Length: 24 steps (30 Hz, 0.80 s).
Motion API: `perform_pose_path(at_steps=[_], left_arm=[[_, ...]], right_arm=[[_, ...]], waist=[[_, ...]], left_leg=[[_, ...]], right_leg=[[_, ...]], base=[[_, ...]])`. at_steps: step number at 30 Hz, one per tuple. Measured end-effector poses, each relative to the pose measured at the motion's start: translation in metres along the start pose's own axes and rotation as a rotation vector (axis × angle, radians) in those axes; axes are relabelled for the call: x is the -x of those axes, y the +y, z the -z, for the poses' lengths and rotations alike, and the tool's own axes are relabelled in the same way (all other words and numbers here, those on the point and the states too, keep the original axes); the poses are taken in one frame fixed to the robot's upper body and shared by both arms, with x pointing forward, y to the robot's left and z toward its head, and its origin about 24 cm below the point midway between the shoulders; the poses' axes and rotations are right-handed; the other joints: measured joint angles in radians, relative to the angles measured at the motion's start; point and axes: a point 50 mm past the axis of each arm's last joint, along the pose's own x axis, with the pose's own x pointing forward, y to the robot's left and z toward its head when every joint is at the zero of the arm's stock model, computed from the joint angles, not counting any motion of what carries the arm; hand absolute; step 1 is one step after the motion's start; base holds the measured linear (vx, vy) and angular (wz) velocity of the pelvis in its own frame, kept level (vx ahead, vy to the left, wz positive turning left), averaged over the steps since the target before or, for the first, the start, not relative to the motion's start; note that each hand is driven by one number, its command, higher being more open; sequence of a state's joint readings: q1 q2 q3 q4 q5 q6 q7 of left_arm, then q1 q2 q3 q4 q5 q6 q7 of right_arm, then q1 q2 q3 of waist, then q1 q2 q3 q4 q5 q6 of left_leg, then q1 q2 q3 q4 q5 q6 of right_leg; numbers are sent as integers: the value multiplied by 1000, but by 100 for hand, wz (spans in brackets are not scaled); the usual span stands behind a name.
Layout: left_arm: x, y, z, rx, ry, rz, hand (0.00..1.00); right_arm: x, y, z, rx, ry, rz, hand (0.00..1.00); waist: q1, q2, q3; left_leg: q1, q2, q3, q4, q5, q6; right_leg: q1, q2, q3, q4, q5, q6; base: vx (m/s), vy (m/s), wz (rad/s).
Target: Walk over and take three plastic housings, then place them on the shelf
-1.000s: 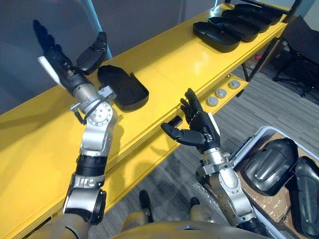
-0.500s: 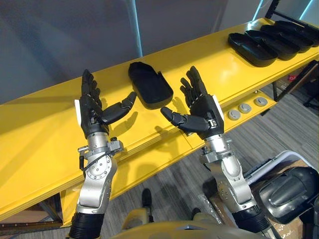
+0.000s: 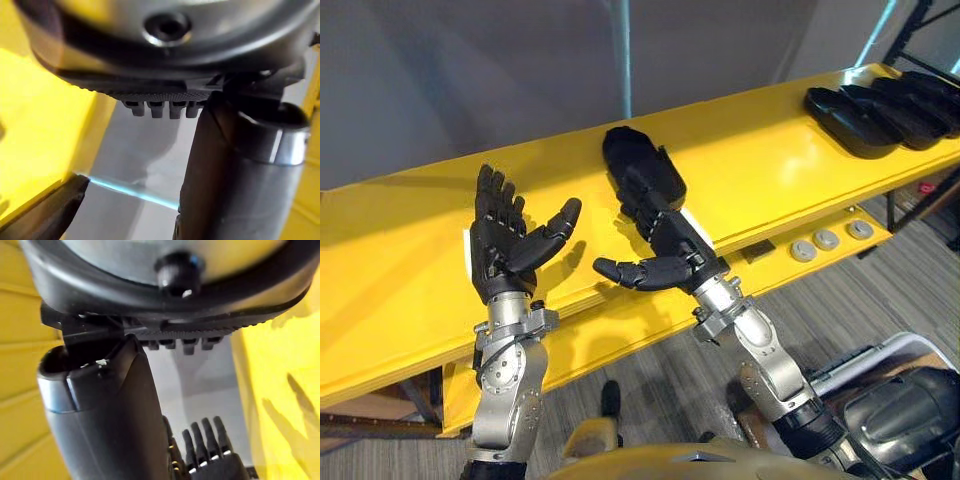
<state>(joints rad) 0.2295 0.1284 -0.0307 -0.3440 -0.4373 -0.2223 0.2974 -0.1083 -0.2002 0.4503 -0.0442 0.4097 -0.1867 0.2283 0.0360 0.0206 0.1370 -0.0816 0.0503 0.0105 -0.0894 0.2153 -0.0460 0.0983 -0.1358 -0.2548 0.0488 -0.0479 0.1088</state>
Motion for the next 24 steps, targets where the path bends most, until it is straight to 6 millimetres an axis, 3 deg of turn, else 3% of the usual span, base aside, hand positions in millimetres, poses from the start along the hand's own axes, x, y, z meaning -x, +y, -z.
perform_pose_path(at_steps=[8, 16, 24], left_arm=[[4, 4, 0, 21, 3, -9, 100], [4, -1, 2, 32, 11, 12, 100], [5, -4, 3, 36, 17, 20, 100]], right_arm=[[-10, -5, 11, 11, 56, 26, 100], [-15, -19, 22, 70, 110, 207, 100], [-25, -26, 19, 141, 94, 293, 100]], waist=[[23, -3, 1], [40, -9, 9], [41, -12, 38]], left_leg=[[-18, -3, -16, 0, 4, 1], [-33, -3, -18, 0, 11, -6], [-34, -3, -21, 0, 10, -6]], right_leg=[[-4, 0, -20, -1, 0, 0], [-13, 0, -29, 2, -1, -2], [-13, 0, -34, 4, -4, -4]], base=[[-10, -10, 9], [12, -17, 2], [1, -4, 1]])
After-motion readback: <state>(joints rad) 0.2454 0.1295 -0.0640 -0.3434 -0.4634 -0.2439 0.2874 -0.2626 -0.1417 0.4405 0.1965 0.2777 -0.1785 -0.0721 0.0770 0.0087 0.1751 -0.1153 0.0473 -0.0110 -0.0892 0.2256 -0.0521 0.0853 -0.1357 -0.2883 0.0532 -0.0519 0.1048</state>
